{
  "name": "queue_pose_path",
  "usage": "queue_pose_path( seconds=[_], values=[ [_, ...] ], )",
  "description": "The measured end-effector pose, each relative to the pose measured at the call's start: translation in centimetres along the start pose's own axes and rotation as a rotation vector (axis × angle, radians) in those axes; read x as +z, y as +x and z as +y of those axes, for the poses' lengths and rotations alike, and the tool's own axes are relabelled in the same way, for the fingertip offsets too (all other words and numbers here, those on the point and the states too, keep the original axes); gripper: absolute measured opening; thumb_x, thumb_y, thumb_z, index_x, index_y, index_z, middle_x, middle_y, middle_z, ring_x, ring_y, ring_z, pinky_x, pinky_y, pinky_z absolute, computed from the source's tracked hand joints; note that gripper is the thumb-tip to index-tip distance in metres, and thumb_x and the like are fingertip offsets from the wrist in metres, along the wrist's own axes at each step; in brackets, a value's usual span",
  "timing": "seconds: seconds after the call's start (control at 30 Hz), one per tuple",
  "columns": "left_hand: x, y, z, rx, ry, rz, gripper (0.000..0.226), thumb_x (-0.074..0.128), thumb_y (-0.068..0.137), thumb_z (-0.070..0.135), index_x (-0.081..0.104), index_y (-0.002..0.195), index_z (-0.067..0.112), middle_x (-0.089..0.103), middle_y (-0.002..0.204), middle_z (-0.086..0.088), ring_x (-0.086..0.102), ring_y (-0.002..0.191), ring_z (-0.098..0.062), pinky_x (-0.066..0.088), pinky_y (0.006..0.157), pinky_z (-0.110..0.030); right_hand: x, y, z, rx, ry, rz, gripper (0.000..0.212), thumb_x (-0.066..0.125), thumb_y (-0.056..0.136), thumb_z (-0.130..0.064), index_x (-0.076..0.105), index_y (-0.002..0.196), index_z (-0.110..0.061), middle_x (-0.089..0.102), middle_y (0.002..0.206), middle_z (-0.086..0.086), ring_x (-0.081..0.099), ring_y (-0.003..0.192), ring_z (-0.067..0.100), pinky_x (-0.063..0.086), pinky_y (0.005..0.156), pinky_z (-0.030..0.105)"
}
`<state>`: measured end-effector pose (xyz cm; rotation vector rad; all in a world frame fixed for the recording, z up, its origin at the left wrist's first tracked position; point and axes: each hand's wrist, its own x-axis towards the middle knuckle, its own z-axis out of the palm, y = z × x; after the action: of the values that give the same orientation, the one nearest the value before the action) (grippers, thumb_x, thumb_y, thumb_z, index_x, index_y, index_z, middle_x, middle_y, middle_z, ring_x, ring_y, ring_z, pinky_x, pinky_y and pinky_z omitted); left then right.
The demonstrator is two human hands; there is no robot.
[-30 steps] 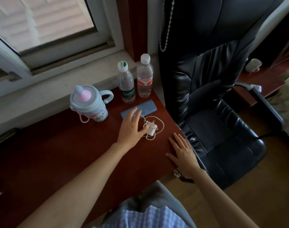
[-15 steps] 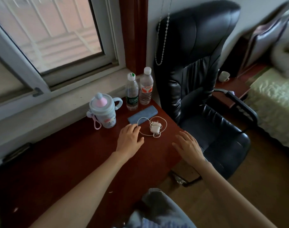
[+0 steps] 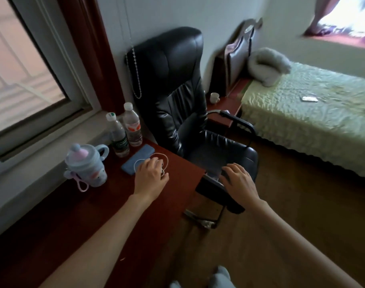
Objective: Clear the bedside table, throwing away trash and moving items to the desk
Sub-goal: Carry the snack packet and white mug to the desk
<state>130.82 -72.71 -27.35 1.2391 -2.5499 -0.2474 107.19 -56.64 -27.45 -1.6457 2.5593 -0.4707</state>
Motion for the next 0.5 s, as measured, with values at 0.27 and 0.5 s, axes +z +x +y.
queue_pose_path(
  seconds=[0.27, 0.5],
  values=[
    [0.8, 4.8, 11.7, 0.181, 0.051, 0.006, 0.053, 0.058, 0.086, 0.035, 0.052, 0.131, 0.006, 0.052, 0.137, -0.013, 0.044, 0.128, -0.029, 0.035, 0.107, -0.043, -6.8, -3.0, 9.5, 0.175, 0.009, 0.151, 0.039, 0.049, 0.094, -0.038, 0.059, 0.122, -0.013, 0.057, 0.127, 0.002, 0.043, 0.127, 0.019, 0.039, 0.104, 0.037],
    [3.6, 7.8, 28.4, 0.340, 0.053, -0.017, 0.055, 0.056, 0.087, 0.038, 0.048, 0.134, 0.009, 0.047, 0.141, -0.012, 0.040, 0.132, -0.028, 0.032, 0.109, -0.043, -14.1, -8.8, 21.3, 0.270, -0.015, 0.341, 0.026, 0.069, 0.084, -0.020, 0.066, 0.104, -0.005, 0.065, 0.111, 0.013, 0.058, 0.113, 0.032, 0.051, 0.093, 0.045]
  ],
)
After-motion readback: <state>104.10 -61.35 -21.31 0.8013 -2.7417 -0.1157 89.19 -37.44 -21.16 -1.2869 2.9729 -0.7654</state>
